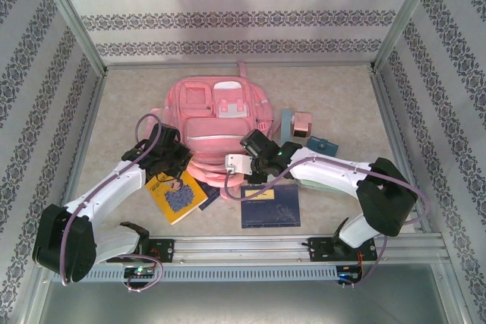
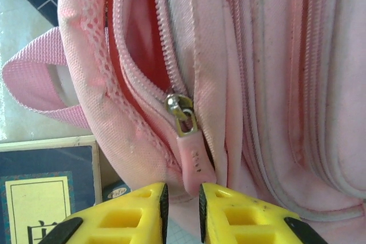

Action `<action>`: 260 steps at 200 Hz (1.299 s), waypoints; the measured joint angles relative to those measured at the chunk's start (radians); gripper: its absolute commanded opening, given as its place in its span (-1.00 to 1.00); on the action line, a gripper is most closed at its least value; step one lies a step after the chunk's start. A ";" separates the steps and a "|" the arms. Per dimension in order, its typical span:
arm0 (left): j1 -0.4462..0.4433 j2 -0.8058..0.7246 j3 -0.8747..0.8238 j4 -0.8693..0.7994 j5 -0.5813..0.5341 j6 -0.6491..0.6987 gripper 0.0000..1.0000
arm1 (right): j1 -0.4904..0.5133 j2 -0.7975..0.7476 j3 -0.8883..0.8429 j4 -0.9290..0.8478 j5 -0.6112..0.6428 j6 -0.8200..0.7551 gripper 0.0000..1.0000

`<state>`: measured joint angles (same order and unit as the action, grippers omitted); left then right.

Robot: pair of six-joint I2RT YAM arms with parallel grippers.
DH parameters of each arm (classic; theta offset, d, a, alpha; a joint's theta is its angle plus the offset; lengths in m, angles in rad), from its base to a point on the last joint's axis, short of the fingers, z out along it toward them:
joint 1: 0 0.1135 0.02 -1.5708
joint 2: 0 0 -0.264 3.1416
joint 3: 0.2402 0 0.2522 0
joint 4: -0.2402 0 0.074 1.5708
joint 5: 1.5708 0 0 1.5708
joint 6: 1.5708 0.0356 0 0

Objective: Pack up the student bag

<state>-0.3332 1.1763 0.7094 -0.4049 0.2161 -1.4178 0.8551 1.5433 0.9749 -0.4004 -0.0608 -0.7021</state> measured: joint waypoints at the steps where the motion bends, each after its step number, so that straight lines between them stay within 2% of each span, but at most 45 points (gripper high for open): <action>1: 0.000 0.000 0.000 0.000 0.000 0.000 -1.00 | 0.000 0.000 0.000 0.000 0.000 0.000 -0.51; 229: 0.002 0.026 0.000 0.002 0.000 -0.001 -1.00 | 0.001 0.090 0.076 0.000 -0.019 -0.004 -0.42; 260: 0.002 0.027 -0.007 0.010 0.000 -0.001 -1.00 | 0.002 0.094 0.076 0.003 -0.018 -0.003 -0.35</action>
<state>-0.3317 1.2030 0.7025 -0.3950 0.2165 -1.4185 0.8566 1.6371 1.0504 -0.3969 -0.0792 -0.7055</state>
